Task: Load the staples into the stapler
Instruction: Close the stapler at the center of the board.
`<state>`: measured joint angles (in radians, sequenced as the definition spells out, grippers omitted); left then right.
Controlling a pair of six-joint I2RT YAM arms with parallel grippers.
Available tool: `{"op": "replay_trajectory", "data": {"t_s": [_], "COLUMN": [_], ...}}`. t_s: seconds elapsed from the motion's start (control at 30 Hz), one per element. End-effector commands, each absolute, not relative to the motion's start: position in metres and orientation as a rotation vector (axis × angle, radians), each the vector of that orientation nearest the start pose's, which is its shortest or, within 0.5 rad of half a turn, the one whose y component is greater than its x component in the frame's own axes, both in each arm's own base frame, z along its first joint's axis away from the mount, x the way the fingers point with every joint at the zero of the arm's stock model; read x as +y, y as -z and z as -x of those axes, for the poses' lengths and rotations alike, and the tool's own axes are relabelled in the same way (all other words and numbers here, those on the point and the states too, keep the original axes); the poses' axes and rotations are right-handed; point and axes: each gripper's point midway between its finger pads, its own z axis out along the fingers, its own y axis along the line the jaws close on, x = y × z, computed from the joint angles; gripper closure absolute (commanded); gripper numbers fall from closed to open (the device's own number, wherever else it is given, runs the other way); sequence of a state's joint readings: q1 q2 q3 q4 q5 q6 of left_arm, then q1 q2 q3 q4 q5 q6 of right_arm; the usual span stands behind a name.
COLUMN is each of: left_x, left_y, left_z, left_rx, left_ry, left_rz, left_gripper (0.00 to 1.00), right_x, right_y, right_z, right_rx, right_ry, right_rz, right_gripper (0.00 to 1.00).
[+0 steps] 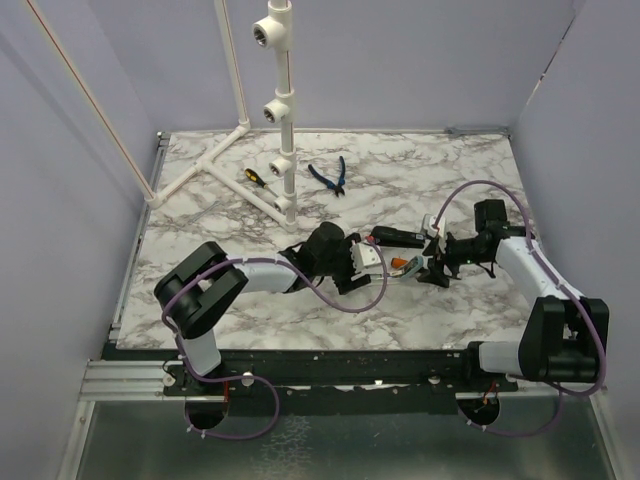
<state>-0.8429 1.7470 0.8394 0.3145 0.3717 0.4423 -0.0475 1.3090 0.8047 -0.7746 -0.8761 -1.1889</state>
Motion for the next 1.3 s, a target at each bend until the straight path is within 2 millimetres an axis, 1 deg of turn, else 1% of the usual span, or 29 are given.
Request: {"op": "replay_trajectory", "data": {"t_s": [0.0,0.23,0.4,0.43,0.67,0.73,0.83,0.87,1.03,1.17,1.27], "left_x": [-0.369,-0.372,-0.374,-0.374,-0.379,-0.380,-0.380,-0.380,-0.378,-0.378,-0.377], "left_y": [-0.043,-0.034,-0.028,-0.028,-0.031,-0.032,-0.030,-0.028,-0.023,-0.021,-0.020], "left_z": [-0.262,-0.257,-0.255,-0.255,-0.252,-0.252,-0.250,-0.250,-0.248,-0.247,-0.246], "left_rx": [1.595,1.601,1.610,1.612,1.598,1.597,1.607,1.611,1.631,1.634,1.616], "left_ry": [0.620,0.628,0.637,0.641,0.664,0.666,0.675,0.678,0.687,0.698,0.697], "left_rz": [-1.476,-1.498,-1.503,-1.503,-1.508,-1.507,-1.505,-1.506,-1.491,-1.474,-1.469], "left_gripper": [0.25,0.31,0.33,0.33,0.38,0.38,0.39,0.39,0.41,0.42,0.45], "right_x": [0.106,0.115,0.117,0.122,0.127,0.128,0.131,0.131,0.138,0.149,0.160], "right_y": [-0.092,-0.092,-0.092,-0.093,-0.093,-0.091,-0.090,-0.090,-0.088,-0.089,-0.089], "right_z": [-0.258,-0.258,-0.259,-0.258,-0.257,-0.257,-0.257,-0.257,-0.256,-0.254,-0.251], "right_rx": [1.752,1.726,1.719,1.707,1.702,1.706,1.713,1.713,1.710,1.706,1.706], "right_ry": [-0.678,-0.705,-0.710,-0.718,-0.717,-0.717,-0.726,-0.727,-0.736,-0.764,-0.774], "right_rz": [1.435,1.470,1.479,1.498,1.523,1.528,1.533,1.536,1.550,1.561,1.577], "right_gripper": [0.28,0.39,0.43,0.44,0.53,0.57,0.68,0.69,0.71,0.71,0.71]}}
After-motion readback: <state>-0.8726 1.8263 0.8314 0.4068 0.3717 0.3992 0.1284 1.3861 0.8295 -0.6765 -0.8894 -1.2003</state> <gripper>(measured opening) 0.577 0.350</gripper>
